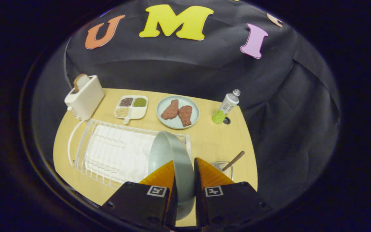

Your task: Take the plate from the dish rack, then take the spoon from the basket and place it into the plate.

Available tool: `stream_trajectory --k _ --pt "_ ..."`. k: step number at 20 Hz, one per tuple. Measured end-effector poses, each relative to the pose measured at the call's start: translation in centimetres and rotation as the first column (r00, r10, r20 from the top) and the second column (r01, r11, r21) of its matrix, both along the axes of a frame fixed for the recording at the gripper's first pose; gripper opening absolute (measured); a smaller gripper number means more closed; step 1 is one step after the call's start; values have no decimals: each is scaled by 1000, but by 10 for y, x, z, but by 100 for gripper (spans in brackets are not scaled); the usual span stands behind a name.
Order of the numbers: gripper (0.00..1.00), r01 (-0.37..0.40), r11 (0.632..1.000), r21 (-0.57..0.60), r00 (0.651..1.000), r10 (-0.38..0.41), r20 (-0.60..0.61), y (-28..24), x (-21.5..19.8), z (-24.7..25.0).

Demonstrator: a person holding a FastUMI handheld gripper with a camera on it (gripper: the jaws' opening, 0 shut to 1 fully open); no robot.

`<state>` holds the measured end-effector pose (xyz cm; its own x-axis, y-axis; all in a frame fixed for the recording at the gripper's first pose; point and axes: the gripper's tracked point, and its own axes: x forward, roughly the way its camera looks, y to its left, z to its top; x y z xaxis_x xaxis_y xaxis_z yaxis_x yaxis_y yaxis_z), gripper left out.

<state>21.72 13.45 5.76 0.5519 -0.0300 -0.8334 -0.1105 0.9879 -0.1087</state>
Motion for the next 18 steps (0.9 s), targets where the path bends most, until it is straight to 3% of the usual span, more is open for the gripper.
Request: stream_trajectory --k 3,7,13,18 --pt "29 -32 994 107 999 32 6 -4 -48 -10" --pt "29 -19 966 257 999 30 -41 -9 -109 -47" --pt "29 64 912 404 990 -6 -144 -2 -168 -131" --pt "29 122 856 502 982 -29 -189 6 -182 -179"
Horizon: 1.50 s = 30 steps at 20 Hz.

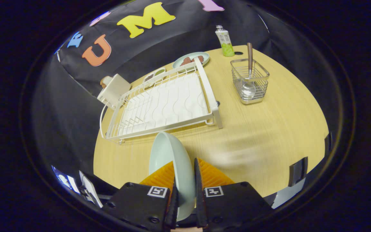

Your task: Take the plate from the dish rack, then take the spoon from the basket and place it into the plate.

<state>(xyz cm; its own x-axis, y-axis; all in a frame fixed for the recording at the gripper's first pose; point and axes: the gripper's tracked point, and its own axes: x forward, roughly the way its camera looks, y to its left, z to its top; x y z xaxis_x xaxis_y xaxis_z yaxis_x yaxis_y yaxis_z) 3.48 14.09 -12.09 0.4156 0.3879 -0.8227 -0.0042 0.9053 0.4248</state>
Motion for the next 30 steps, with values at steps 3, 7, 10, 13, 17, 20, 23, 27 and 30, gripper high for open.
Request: stream_trajectory --k 3,7,10,13,17,20,23,27,30 --pt "28 19 995 95 1000 -18 -18 3 2 -17" --pt "29 28 987 160 999 -22 -41 1 8 -33" --pt "32 27 990 136 999 -22 -42 -7 15 -43" --pt "41 30 996 81 999 -29 -15 -20 21 -44" --pt "51 29 999 28 996 -31 78 -34 29 -35" --pt "64 27 997 -78 966 -6 259 -55 33 -11" --pt "81 70 982 -173 890 17 455 -78 35 23" --pt "97 196 957 -213 741 -3 671 -113 36 72" --pt "100 260 941 -219 644 0 765 -138 41 96"
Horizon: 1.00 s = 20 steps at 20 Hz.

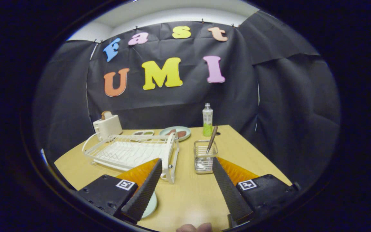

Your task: Take the plate from the dish rack, then take the spoon from the basket and place it into the plate.

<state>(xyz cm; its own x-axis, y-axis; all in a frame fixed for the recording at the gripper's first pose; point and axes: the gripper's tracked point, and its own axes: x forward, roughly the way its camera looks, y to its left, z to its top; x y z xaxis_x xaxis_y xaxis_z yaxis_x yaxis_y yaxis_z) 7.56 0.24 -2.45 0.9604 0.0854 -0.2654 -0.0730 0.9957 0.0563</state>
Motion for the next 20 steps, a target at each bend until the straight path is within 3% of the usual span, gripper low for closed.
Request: stream_trajectory --k 3,6,10,15,20 --pt "100 39 999 -26 997 -37 64 -23 20 15" --pt "100 29 999 -33 998 -27 56 -27 59 14" --pt "100 2 1000 4 1000 -2 -9 -28 119 8" --pt "100 44 999 10 998 -43 -53 -38 194 -14" --pt "100 74 996 51 992 -68 -109 -42 242 -36"
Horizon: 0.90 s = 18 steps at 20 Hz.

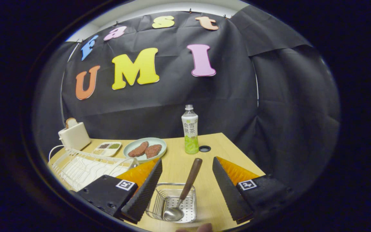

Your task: Take the plate from the dish rack, then take the spoon from the basket and place it into the plate.

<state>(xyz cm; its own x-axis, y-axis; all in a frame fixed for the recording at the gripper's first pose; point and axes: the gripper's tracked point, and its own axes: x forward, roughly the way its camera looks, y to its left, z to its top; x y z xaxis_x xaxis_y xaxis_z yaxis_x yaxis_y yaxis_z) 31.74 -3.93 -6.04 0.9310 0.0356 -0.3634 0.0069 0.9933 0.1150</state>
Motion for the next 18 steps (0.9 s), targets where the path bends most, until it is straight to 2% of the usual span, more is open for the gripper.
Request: stream_trajectory --k 2,4,8,13,18 --pt "100 10 1000 18 1000 -9 -27 2 15 -16" --pt "95 18 999 44 998 -16 -54 -1 20 -17" --pt "74 -7 997 76 996 14 -92 6 20 -25" --pt "26 -5 995 96 997 12 -74 9 12 -15" --pt "15 22 993 113 1000 -19 -24 11 -1 2"
